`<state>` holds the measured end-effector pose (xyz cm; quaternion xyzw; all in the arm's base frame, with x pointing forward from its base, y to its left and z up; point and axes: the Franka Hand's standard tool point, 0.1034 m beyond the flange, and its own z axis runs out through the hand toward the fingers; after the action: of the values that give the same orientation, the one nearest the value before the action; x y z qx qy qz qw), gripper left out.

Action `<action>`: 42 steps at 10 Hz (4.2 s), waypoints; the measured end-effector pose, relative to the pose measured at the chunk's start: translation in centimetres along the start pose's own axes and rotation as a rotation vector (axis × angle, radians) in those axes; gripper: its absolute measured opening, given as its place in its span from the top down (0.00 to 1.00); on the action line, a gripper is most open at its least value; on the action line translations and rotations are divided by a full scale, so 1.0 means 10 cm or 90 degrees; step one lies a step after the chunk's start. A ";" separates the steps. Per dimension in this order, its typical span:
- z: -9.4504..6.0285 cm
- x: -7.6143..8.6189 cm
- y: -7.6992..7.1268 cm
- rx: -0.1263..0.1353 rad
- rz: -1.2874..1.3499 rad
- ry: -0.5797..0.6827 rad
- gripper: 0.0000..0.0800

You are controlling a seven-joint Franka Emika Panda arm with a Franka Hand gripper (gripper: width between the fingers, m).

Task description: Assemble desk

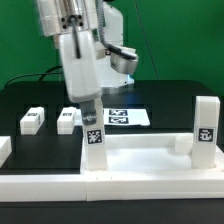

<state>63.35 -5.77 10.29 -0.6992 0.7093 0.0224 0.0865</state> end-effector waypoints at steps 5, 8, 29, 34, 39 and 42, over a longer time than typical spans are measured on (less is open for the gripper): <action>0.01 -0.10 -0.01 -0.006 -0.049 0.008 0.43; 0.05 -0.22 -0.01 -0.012 -0.314 0.005 0.20; 0.01 -0.10 -0.02 -0.009 0.048 -0.005 0.63; 0.00 -0.09 -0.02 -0.007 0.220 0.006 0.63; 0.00 -0.10 -0.02 -0.006 0.212 0.007 0.31; -0.33 -0.33 -0.13 0.022 0.184 -0.009 0.19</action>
Offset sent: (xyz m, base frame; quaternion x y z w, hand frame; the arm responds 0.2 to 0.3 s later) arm 0.0000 0.0000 0.0000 0.0000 0.0000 0.0000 1.0000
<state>64.37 -3.06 14.17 -0.5879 0.8024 0.0270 0.0993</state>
